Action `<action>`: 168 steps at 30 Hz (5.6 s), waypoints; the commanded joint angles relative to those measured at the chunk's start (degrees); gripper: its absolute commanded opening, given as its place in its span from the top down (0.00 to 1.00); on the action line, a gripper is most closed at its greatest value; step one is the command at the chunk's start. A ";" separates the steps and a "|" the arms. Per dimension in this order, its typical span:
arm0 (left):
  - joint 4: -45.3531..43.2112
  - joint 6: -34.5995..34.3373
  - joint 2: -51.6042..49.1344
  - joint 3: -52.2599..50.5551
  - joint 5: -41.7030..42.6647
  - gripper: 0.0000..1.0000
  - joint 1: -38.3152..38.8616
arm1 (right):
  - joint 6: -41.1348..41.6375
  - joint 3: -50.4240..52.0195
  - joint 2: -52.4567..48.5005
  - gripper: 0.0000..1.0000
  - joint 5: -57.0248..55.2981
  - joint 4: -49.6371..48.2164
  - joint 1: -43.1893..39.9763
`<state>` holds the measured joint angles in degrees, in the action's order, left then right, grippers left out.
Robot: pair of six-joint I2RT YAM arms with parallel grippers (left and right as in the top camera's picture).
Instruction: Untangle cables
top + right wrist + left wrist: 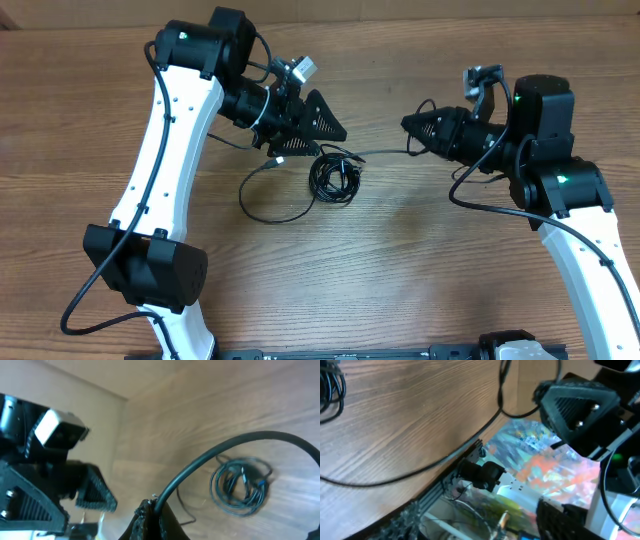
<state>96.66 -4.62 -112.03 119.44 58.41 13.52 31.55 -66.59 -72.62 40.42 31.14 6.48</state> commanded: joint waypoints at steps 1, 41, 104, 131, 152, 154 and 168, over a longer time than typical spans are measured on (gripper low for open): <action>0.15 -8.55 0.76 -0.07 1.36 0.28 0.46 | 0.42 -1.38 0.74 0.96 -2.47 -3.17 0.26; -18.97 -74.97 0.76 -0.07 -29.59 0.96 11.32 | 8.94 -1.36 0.59 0.96 -3.04 -5.84 0.96; -12.90 -42.07 2.49 0.07 -17.79 0.96 11.47 | -37.70 -1.29 0.48 0.25 0.13 12.76 12.33; -11.17 -40.74 2.49 0.07 -13.79 0.96 13.18 | -37.81 -1.29 0.48 0.82 -0.94 12.90 13.77; -11.96 -27.85 2.73 0.09 -11.54 0.03 12.74 | -26.58 -1.38 0.96 0.96 -2.60 6.23 13.70; -13.77 -24.72 4.24 0.52 -9.01 0.04 12.22 | -24.06 -1.38 2.21 0.96 -7.48 6.67 13.66; -13.66 -25.38 15.02 1.22 -26.10 0.00 3.06 | -18.82 -1.38 9.77 0.96 -14.99 6.60 13.66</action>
<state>81.60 -31.29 -98.10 119.79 39.07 18.33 9.91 -66.61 -64.31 26.28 38.52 20.03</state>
